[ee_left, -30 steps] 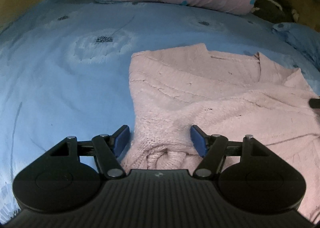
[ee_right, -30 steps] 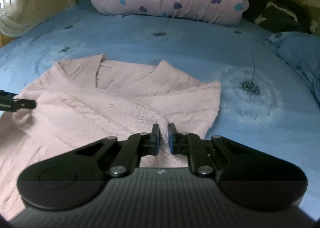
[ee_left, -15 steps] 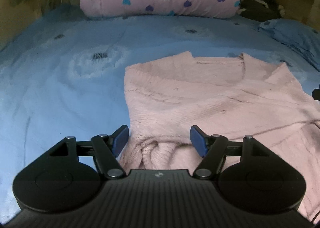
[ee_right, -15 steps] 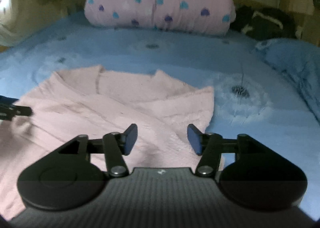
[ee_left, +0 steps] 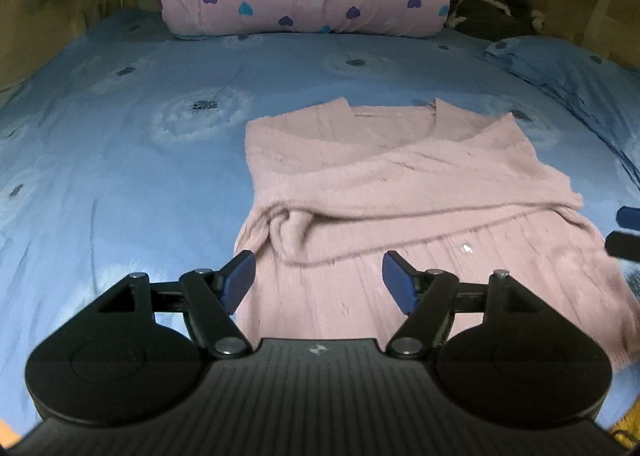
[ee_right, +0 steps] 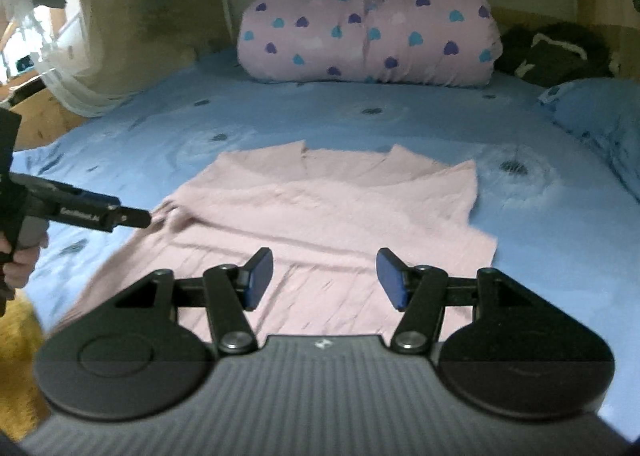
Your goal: Fold small clothes
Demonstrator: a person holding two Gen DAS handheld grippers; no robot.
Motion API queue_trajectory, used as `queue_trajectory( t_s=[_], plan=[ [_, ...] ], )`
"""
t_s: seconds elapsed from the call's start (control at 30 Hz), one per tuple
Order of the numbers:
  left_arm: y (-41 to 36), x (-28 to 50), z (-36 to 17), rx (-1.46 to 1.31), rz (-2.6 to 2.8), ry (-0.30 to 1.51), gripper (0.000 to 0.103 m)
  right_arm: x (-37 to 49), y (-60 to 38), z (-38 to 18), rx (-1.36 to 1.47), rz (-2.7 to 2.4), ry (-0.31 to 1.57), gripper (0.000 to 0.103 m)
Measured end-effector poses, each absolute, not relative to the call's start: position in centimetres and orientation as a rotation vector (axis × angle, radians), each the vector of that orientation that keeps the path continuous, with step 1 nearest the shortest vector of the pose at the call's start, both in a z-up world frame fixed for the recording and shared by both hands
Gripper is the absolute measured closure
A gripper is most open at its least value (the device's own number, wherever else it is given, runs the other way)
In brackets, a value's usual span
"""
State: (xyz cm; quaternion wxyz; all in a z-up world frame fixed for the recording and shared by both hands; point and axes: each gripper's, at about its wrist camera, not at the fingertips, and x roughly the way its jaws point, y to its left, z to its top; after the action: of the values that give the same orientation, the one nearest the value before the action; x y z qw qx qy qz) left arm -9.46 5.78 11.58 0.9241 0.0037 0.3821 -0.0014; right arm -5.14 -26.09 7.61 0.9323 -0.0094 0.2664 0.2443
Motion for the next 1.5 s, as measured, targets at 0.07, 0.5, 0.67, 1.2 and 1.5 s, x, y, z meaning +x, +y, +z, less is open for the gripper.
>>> queue_trajectory(
  t_s=[0.07,0.5,0.67,1.2,1.5],
  plan=[
    [5.5,-11.2,12.0,0.021,-0.011,0.774,0.027,-6.6,-25.7,7.5,-0.032,0.507,0.544,0.044],
    [2.3,-19.3,10.2,0.047,-0.094,0.811,0.022,-13.9,-24.3,5.4,-0.101,0.503,0.572,0.043],
    [1.5,-20.8,8.9,0.064,-0.106,0.842,0.02,-15.6,-24.1,4.1,-0.15,0.478,0.597,0.037],
    [-0.2,-21.6,5.0,0.189,-0.107,0.897,0.019,-17.1,-23.1,0.5,-0.343,0.388,0.664,0.036],
    [-0.5,-19.6,4.0,0.192,-0.079,0.874,0.016,-15.7,-22.4,-0.3,-0.344,0.359,0.667,0.033]
  ],
)
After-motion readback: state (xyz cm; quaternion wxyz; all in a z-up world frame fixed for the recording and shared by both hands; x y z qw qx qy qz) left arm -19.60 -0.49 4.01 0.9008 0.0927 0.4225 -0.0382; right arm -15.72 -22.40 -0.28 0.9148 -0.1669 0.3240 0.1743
